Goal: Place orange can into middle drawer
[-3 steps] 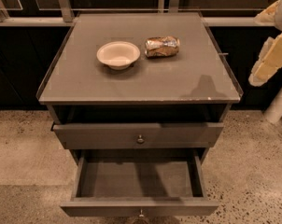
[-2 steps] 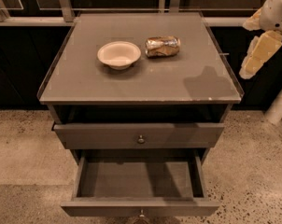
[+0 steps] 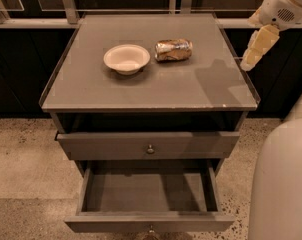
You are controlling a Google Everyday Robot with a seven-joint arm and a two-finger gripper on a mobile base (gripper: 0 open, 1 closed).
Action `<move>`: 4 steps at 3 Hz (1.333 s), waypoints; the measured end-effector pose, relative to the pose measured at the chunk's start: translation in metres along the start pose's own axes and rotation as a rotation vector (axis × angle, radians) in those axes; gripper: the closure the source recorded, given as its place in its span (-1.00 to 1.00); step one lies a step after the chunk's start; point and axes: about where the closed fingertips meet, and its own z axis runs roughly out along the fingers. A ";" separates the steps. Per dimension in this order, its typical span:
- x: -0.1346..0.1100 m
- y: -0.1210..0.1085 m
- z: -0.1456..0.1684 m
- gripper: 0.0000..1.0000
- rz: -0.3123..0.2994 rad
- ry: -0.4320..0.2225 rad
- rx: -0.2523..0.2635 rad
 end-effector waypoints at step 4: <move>-0.026 -0.059 0.018 -1.00 -0.021 -0.100 0.142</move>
Offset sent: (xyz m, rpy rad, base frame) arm 0.0095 -0.0352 0.0108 0.0706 -0.1080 -0.1160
